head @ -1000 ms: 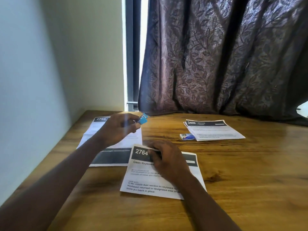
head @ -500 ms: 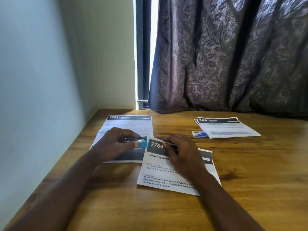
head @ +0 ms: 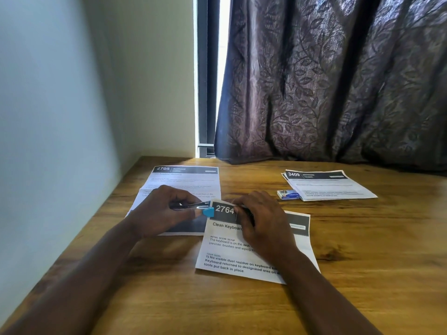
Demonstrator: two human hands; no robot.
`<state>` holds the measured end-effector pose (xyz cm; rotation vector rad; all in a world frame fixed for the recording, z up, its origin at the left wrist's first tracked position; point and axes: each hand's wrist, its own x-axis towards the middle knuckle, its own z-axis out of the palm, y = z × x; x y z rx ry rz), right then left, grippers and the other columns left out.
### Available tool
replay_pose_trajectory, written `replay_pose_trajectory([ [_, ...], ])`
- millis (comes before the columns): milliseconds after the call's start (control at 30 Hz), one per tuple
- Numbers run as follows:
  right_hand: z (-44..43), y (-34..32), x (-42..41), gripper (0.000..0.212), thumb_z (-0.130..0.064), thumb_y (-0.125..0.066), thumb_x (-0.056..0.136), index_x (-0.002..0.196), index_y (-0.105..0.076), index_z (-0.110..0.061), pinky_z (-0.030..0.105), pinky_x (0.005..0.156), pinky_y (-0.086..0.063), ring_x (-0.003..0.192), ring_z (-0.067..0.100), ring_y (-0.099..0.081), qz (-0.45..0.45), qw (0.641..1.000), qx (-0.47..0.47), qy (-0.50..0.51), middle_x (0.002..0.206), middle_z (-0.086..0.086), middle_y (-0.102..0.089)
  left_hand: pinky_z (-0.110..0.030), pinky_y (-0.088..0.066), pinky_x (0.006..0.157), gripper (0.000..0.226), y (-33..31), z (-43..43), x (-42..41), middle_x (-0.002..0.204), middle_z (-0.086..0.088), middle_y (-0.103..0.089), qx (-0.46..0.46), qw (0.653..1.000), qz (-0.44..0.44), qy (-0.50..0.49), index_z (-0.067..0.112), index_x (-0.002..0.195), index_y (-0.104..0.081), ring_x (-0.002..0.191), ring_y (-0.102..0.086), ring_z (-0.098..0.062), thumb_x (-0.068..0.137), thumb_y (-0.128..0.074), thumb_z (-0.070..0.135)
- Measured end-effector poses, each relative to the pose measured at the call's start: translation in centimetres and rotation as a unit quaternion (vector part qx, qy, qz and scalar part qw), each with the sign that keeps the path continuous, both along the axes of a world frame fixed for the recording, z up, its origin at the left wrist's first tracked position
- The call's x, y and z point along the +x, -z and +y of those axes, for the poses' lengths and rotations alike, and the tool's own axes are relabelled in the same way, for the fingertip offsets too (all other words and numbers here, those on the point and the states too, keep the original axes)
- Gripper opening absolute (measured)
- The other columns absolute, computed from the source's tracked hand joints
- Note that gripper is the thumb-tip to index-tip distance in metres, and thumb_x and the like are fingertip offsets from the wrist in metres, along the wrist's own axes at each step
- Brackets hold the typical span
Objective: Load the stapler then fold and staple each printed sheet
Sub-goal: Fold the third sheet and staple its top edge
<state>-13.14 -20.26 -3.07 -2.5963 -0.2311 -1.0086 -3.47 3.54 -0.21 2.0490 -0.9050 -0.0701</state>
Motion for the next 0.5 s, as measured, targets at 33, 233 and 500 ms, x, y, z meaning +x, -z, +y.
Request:
replay_pose_trajectory([
  [33,-0.01,0.05,0.01,0.019,-0.031,-0.054,0.098,0.109,-0.068,-0.024,0.027,0.087,-0.045,0.096,0.01,-0.055,-0.005,1.0,-0.002,-0.001,0.101,-0.006,-0.066,-0.041,-0.06,0.09,0.049,0.0,0.04,0.05,0.103,0.017,-0.079,0.0,1.0,0.001,0.0,0.026,0.106,-0.081,0.1,-0.073,-0.01,0.071,-0.068,0.059],
  [233,-0.05,0.35,0.18,0.012,-0.026,-0.06,0.098,0.108,-0.066,-0.023,0.027,0.084,-0.045,0.094,0.01,-0.053,-0.038,0.999,-0.026,-0.002,0.099,-0.004,-0.065,-0.05,-0.058,0.093,0.046,-0.1,0.2,-0.06,0.106,0.012,-0.08,-0.033,0.999,0.017,0.015,0.023,0.105,-0.081,0.104,-0.073,-0.018,0.072,-0.074,0.053],
  [500,0.13,0.44,0.18,0.007,-0.024,-0.059,0.098,0.104,-0.062,-0.023,0.03,0.082,-0.046,0.091,0.011,-0.051,-0.045,0.998,-0.048,-0.004,0.095,-0.005,-0.061,-0.043,-0.059,0.094,0.046,-0.1,-0.21,-0.2,0.105,0.011,-0.08,-0.029,0.998,0.033,0.04,0.023,0.106,-0.08,0.104,-0.073,-0.016,0.072,-0.074,0.053],
])
